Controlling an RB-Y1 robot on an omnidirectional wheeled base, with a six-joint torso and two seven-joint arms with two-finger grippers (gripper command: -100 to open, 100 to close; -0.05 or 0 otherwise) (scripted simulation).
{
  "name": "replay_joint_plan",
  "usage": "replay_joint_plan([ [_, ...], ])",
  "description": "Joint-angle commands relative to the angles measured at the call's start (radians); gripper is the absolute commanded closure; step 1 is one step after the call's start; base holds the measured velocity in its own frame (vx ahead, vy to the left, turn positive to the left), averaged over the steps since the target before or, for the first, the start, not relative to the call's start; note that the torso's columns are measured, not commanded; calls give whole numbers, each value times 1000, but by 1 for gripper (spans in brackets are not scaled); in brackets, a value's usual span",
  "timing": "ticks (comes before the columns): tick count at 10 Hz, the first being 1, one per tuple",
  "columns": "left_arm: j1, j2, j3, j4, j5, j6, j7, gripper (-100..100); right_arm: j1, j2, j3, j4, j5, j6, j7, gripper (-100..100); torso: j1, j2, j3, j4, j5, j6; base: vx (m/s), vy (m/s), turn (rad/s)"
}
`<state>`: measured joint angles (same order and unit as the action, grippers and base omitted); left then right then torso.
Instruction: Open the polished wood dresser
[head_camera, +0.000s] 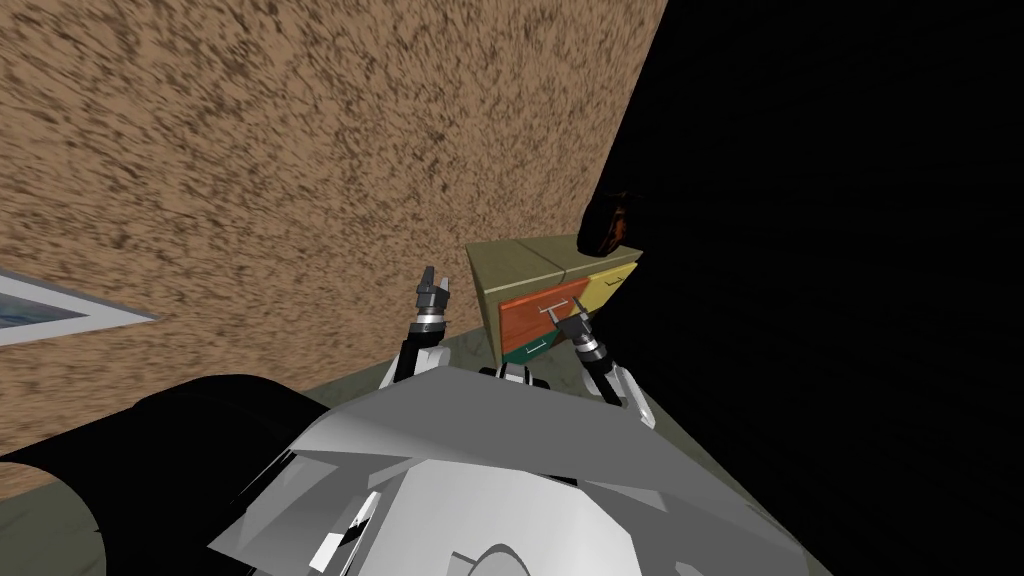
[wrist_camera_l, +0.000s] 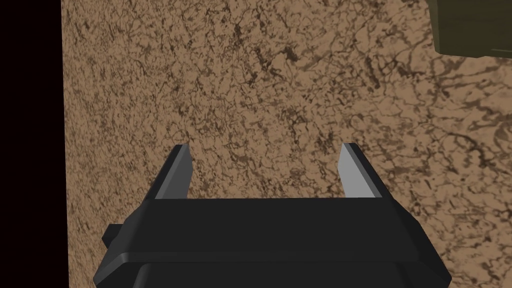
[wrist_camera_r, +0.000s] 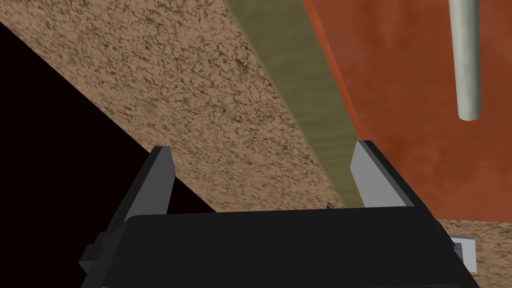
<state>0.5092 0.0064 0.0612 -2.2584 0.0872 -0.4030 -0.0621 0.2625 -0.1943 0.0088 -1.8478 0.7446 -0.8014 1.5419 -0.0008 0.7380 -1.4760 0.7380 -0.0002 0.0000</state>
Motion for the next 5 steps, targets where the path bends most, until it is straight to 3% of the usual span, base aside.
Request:
replay_joint_plan([
  [1,0,0,0,0,0,0,0,0,0,-1,-4,18,37,8,50,-100,1,0,0,0,0,0,-5,52,-20],
  [5,0,0,0,0,0,0,0,0,-1,-3,-13,57,99,17,136,-100,1,0,0,0,0,0,-5,61,-32],
])
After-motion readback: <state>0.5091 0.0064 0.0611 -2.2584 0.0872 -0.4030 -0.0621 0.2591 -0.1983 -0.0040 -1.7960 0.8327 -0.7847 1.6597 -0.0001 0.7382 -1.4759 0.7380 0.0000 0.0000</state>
